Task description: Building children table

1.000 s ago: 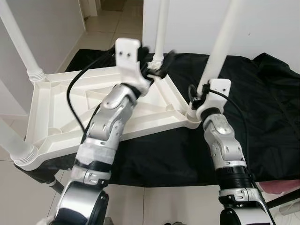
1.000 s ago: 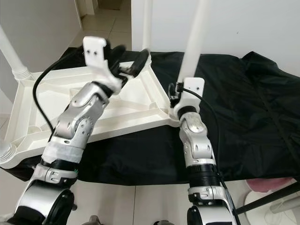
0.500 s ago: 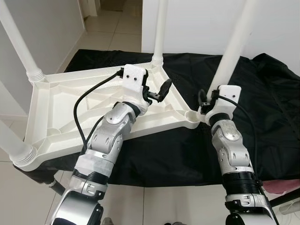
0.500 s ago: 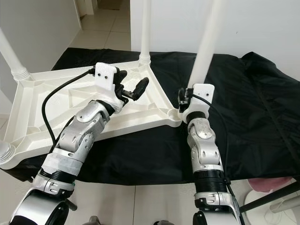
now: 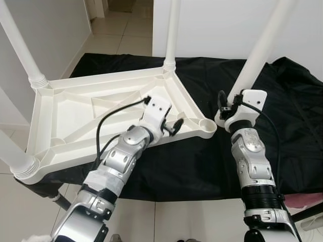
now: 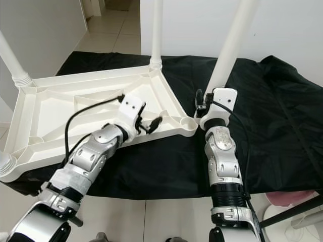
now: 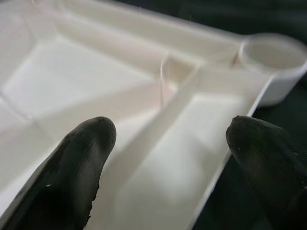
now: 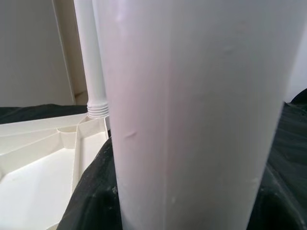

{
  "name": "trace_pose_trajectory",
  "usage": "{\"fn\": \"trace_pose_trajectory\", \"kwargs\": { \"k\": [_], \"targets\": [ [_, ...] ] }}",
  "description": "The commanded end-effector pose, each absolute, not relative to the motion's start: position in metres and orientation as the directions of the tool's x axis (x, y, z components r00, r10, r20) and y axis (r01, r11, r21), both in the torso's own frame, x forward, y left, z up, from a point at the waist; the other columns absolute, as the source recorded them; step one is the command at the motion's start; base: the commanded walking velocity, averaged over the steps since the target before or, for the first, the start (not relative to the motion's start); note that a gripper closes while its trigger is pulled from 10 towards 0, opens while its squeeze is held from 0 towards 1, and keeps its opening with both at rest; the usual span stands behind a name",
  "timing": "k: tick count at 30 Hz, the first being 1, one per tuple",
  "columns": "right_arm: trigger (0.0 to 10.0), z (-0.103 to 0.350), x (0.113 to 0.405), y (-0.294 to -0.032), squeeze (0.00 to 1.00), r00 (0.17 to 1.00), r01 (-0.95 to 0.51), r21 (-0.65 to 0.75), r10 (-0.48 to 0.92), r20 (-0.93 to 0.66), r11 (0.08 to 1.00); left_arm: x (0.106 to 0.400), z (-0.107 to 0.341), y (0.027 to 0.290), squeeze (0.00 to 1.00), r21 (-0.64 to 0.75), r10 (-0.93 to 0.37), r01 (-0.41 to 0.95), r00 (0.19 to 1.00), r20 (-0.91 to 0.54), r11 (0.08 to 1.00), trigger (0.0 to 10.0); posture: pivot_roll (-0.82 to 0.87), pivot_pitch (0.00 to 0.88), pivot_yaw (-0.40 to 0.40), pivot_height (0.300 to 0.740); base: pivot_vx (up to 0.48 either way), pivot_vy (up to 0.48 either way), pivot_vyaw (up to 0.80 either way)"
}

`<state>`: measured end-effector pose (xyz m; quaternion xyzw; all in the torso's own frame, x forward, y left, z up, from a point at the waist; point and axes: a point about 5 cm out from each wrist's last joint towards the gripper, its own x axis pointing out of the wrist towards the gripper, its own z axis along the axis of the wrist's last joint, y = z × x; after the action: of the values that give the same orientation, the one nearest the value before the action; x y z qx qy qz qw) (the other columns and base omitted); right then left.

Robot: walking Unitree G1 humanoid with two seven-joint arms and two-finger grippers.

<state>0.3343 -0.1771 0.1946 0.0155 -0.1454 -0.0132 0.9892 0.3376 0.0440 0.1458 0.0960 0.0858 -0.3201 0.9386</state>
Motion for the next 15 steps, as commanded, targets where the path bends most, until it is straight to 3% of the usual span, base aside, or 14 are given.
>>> {"fn": "trace_pose_trajectory", "kwargs": {
  "k": [1,6,15],
  "targets": [
    [10.0,0.199,0.335,-0.179,0.00,0.950,0.027,0.042,-0.038,0.311,0.999,0.340,0.140,0.046,0.00,0.156,-0.553,0.603,0.788,-0.271,0.783,10.0,-0.02,0.000,-0.023,0.740,0.000,0.000,0.00],
    [10.0,0.201,0.336,-0.180,0.00,0.945,0.029,0.041,-0.041,0.326,0.999,0.338,0.128,0.050,0.00,0.144,-0.568,0.638,0.751,-0.338,0.757,10.0,-0.02,0.000,-0.024,0.740,0.000,0.000,0.00],
    [10.0,0.202,0.337,-0.179,0.00,0.943,0.022,0.044,-0.035,0.332,0.999,0.332,0.131,0.045,0.00,0.143,-0.636,0.697,0.706,-0.312,0.703,10.0,-0.02,0.000,-0.027,0.740,0.000,0.000,0.00]
  ]
}}
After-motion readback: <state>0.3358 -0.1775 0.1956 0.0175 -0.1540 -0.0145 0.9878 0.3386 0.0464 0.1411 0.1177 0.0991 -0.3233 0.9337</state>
